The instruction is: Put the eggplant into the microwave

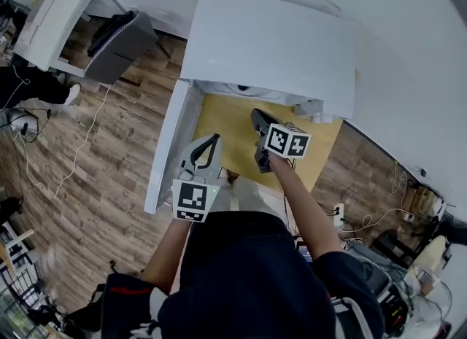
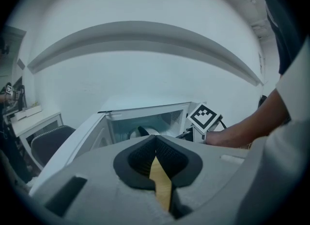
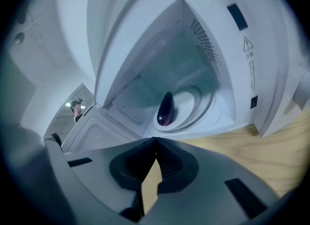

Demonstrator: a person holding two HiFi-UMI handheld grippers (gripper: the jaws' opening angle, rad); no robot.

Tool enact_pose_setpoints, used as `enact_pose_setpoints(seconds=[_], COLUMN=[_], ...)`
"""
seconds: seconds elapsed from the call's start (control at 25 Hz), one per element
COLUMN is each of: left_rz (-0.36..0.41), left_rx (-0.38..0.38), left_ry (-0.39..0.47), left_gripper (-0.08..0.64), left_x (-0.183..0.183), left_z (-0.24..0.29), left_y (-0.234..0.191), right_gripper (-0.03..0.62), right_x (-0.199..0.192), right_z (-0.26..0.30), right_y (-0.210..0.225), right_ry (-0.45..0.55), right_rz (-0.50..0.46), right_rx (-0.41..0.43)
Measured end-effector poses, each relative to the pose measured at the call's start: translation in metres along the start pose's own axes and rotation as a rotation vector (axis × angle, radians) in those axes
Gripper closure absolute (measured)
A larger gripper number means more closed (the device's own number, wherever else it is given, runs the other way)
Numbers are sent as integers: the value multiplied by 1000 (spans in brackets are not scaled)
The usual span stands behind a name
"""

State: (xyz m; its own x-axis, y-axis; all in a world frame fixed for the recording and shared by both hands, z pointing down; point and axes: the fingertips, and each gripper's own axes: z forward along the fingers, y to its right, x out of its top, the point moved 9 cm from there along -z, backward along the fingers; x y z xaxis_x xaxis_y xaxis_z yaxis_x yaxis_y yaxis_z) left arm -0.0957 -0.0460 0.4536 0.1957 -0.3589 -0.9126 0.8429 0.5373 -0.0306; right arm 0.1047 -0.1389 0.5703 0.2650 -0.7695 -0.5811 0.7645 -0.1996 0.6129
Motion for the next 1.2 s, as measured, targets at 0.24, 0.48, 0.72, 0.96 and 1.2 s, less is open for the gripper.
enact_pose_setpoints(seconds=[0.24,0.48,0.72,0.96,1.2], left_rz=[40,70,92,115,141], left_rx=[7,43,33,27,52], left_ry=[29,78,123,159,207], left_gripper=[545,545,545,546,545], left_x=[10,25,44,61,78], left_z=[-5,-15,-27,-36,-47], left_y=[3,-2,5,12,15], right_gripper=[580,580,580,580,580], right_x=[3,20,37,50,66], right_z=[-34,-79,-119,-155,-190], right_y=[-27,-56,-83,-109,-127], right_ry=[20,100,198,280,381], right_rz=[-125,-265,-314,-406,-507], right_rx=[32,55,74,86,77])
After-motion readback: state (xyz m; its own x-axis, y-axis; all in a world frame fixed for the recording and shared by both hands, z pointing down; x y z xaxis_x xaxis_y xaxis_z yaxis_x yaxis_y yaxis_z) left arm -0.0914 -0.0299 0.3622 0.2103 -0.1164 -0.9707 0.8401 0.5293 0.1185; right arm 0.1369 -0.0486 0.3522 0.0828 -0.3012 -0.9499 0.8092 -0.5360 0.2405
